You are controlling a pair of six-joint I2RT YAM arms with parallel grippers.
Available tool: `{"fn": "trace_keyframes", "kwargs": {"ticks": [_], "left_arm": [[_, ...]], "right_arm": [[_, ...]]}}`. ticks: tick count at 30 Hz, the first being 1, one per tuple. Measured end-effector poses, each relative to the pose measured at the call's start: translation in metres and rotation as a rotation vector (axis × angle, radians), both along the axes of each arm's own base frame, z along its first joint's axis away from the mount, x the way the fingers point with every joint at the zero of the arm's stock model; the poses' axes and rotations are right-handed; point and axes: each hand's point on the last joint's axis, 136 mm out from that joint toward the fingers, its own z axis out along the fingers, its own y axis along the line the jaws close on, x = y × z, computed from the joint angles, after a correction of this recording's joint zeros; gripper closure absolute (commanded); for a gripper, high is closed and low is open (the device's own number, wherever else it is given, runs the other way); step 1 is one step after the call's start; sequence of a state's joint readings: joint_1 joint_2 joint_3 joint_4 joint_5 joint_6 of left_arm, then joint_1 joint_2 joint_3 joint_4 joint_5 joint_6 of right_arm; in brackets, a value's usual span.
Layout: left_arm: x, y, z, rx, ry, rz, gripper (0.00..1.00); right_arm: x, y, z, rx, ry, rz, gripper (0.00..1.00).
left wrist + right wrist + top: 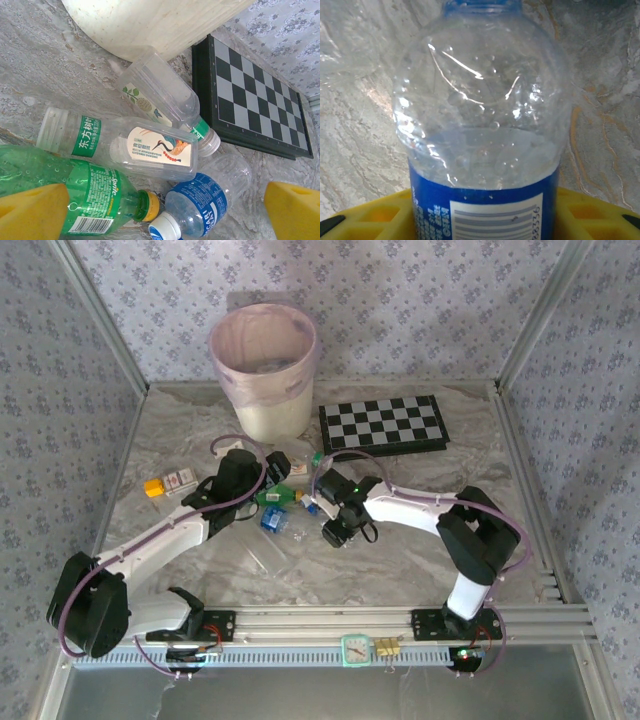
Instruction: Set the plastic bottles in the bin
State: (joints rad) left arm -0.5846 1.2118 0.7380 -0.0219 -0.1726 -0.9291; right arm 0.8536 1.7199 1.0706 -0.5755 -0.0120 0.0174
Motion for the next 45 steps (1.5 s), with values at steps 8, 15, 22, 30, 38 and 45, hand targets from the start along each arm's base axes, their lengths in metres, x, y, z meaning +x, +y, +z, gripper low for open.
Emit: {"fn": "trace_keyframes", "kwargs": {"ticks": [8,15,22,30,38,45], "left_arm": [[-0.001,-0.001,0.013,-0.026,-0.031,-0.008,0.00],[0.000,-0.016,0.041,-0.095,-0.087,-0.073,0.00],[0.003,-0.042,0.087,-0.213,-0.190,-0.181,0.00],[0.000,-0.062,0.086,-0.254,-0.173,-0.278,0.00],[-0.001,-0.087,0.081,-0.261,-0.135,-0.349,0.02],[-0.002,-0.091,0.083,-0.267,-0.136,-0.371,0.22]], "right_arm": [[-0.002,0.016,0.058,0.246,-0.081,0.032,0.54],[0.026,0.024,0.115,0.550,-0.149,-0.074,0.54],[0.051,0.033,0.139,0.774,-0.166,-0.169,0.55],[0.057,0.053,0.163,0.908,-0.173,-0.136,0.56],[0.056,0.064,0.177,0.946,-0.194,-0.099,0.56],[0.054,0.070,0.184,0.957,-0.204,-0.080,0.56]]}}
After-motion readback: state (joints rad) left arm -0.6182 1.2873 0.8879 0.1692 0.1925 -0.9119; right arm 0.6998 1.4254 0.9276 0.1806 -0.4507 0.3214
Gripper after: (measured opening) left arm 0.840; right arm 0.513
